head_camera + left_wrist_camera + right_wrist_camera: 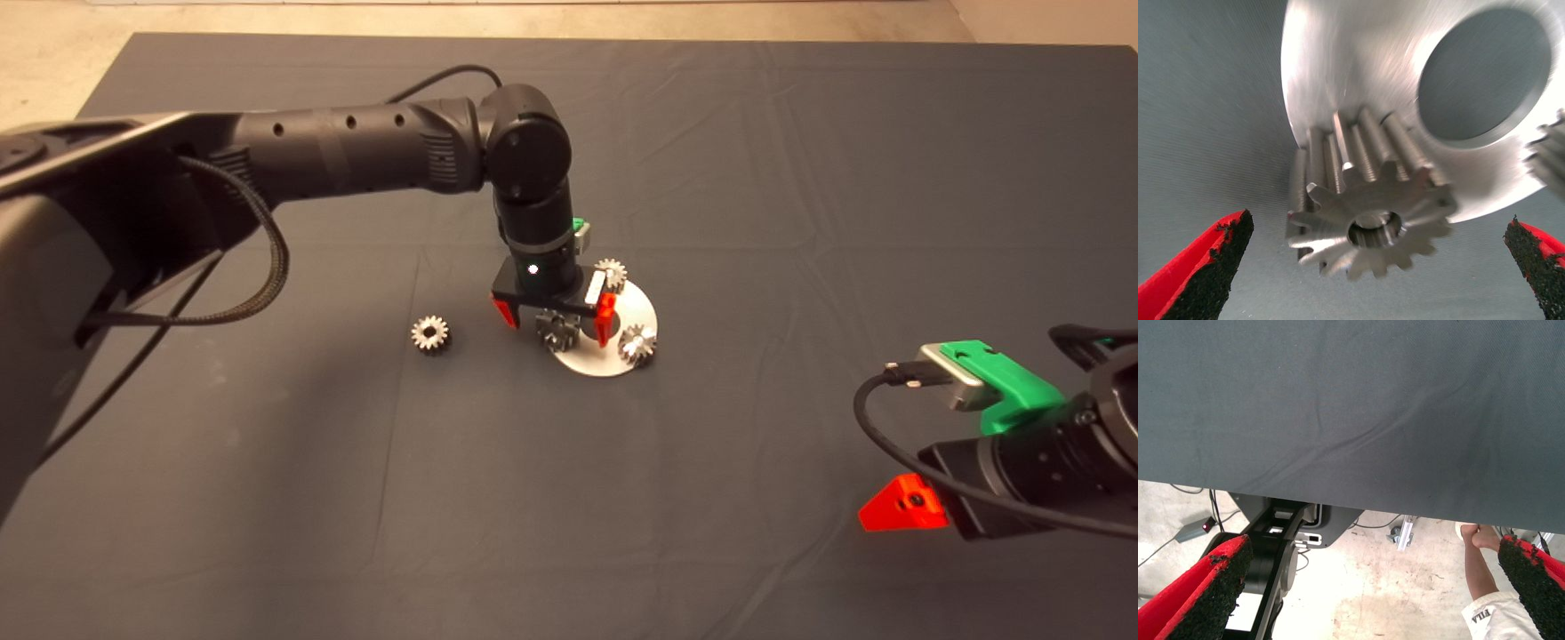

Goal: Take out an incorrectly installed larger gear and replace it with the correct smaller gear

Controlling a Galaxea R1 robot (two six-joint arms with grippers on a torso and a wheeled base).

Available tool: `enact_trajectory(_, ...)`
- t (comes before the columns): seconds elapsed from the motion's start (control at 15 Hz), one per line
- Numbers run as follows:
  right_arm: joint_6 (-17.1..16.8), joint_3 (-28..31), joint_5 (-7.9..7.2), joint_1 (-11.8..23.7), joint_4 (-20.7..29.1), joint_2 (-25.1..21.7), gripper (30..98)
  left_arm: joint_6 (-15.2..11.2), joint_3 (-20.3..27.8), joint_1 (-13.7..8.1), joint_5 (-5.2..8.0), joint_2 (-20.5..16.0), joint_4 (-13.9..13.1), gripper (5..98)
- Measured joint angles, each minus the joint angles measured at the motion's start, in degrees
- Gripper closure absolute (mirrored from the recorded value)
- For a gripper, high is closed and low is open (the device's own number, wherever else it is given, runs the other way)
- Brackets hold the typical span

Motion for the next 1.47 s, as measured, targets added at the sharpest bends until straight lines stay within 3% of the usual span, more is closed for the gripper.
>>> enact_trajectory(0.47, 0.0, 0.0, 0.0, 0.0, 0.0, 0.0, 30.9, 0.45, -1.44, 0.3, -0.21, 0.18, 0.02, 5.9)
enact_trajectory(0.67, 0.0, 0.0, 0.02, 0.0, -0.01, 0.0, 30.9, 2.49, -3.05, 0.3, -1.18, 1.1, 0.04, 6.4)
enact_trajectory(1.47, 0.0, 0.0, 0.0, 0.0, 0.0, -0.02, 30.9, 4.5, -5.75, 0.3, -1.51, 2.06, 0.02, 19.7)
